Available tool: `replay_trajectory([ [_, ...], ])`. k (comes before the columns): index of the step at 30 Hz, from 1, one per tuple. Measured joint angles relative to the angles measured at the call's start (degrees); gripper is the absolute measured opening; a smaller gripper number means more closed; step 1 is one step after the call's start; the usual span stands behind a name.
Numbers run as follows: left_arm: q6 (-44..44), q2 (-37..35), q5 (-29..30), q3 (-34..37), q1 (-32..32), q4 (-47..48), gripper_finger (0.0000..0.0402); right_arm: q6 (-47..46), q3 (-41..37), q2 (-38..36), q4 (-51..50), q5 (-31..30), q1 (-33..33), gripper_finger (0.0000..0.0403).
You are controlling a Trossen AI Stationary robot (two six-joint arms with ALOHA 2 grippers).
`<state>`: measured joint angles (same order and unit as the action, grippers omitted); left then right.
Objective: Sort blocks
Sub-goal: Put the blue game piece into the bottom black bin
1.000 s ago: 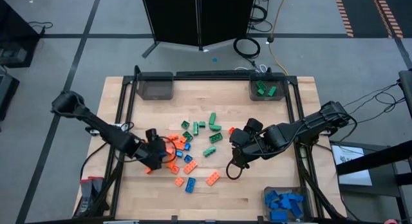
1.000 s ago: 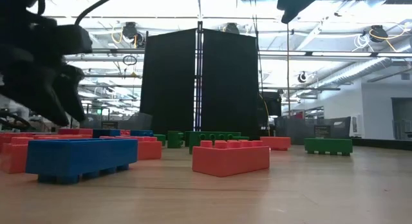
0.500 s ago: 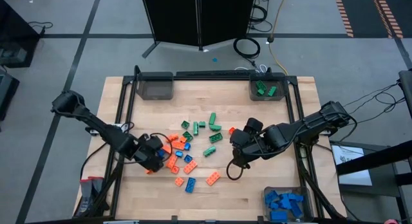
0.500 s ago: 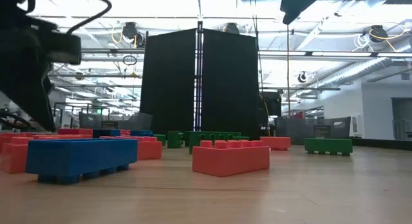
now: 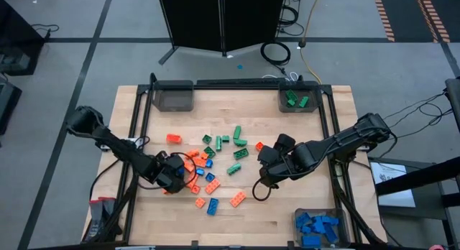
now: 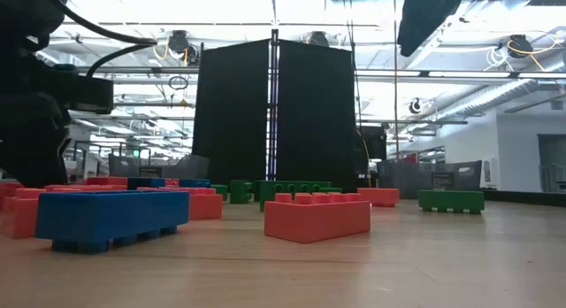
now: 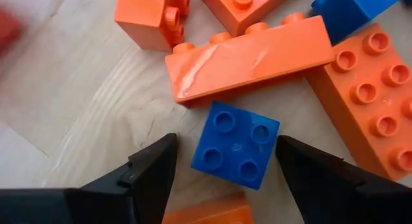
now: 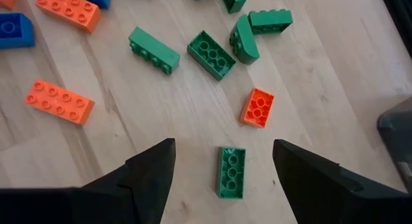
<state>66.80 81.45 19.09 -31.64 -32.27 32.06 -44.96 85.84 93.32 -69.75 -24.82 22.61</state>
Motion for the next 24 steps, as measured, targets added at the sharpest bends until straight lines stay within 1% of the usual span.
replay_trajectory([
  [3,0.4,0.0,-0.1,0.1,0.0,0.0,0.0263,0.4,0.0,0.0,0.1,-0.1,0.0,0.0256],
  [5,0.4,0.0,-0.6,0.1,0.0,-0.2,0.0244,0.7,0.0,0.0,0.1,-0.3,0.0,0.0256],
  [7,0.4,0.0,-0.9,0.1,0.0,-0.3,0.0215,1.0,0.0,0.0,0.2,-0.4,0.0,0.0256],
  [11,0.4,-0.7,-1.1,0.2,0.0,-0.4,0.0139,1.7,0.0,0.0,0.2,-0.6,0.0,0.0256],
  [12,0.4,-1.1,-1.2,0.2,0.0,-0.3,0.0127,2.0,0.0,0.0,0.3,-0.6,0.0,0.0256],
  [18,0.4,-4.1,-1.5,-1.4,0.2,1.3,0.0127,4.8,0.0,0.0,1.4,-2.1,-0.5,0.0256],
  [21,0.3,-5.3,-1.5,-3.4,0.9,2.2,0.0127,8.5,0.0,0.0,1.8,-6.4,-1.1,0.0256],
  [24,-0.1,-6.5,-1.4,-5.7,1.8,4.1,0.0127,14.9,0.0,0.0,3.1,-12.7,-2.7,0.0256],
])
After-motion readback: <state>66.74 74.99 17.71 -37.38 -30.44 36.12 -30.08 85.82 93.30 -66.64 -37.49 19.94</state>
